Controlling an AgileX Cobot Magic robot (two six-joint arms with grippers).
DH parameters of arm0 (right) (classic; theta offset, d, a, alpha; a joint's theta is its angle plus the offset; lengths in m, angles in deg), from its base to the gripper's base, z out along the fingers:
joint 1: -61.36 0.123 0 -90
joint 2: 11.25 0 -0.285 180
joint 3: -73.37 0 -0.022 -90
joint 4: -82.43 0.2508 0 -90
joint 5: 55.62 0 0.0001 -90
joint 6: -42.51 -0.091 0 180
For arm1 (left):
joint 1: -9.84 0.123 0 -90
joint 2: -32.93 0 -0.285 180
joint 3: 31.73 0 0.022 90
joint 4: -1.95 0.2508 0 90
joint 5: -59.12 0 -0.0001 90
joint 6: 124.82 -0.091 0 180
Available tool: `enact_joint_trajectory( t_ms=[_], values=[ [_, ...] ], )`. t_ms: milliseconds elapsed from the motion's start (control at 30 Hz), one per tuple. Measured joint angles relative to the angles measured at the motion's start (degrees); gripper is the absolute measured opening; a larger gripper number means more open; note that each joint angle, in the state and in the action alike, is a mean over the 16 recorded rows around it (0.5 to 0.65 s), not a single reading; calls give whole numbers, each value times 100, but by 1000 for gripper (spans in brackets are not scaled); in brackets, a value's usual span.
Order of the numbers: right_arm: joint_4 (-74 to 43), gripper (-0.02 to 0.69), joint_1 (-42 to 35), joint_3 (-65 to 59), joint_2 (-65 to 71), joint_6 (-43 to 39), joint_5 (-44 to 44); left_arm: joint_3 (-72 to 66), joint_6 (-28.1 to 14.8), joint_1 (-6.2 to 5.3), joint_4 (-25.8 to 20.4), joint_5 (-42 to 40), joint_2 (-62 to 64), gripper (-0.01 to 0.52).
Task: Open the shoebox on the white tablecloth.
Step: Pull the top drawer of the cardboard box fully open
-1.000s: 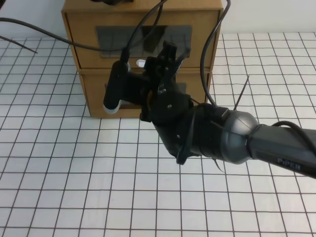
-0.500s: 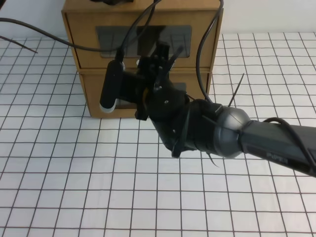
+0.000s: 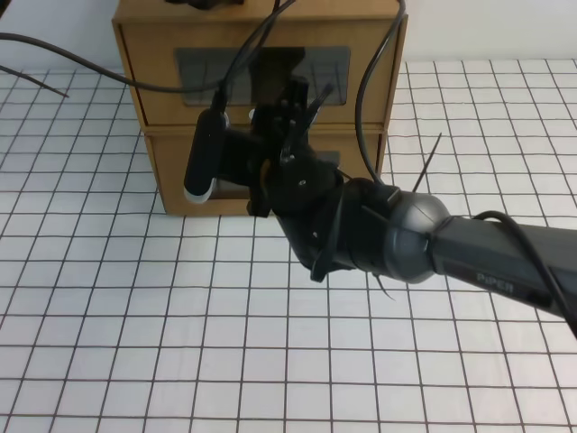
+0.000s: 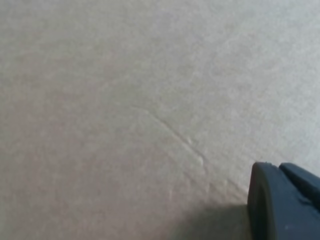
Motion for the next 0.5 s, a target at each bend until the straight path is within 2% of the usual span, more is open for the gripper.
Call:
enact_joint_trajectory(
  t_ms=[500],
  values=[
    [-12, 256, -59, 135, 76, 8, -103, 0, 0, 0, 0, 1, 3, -2]
  ],
)
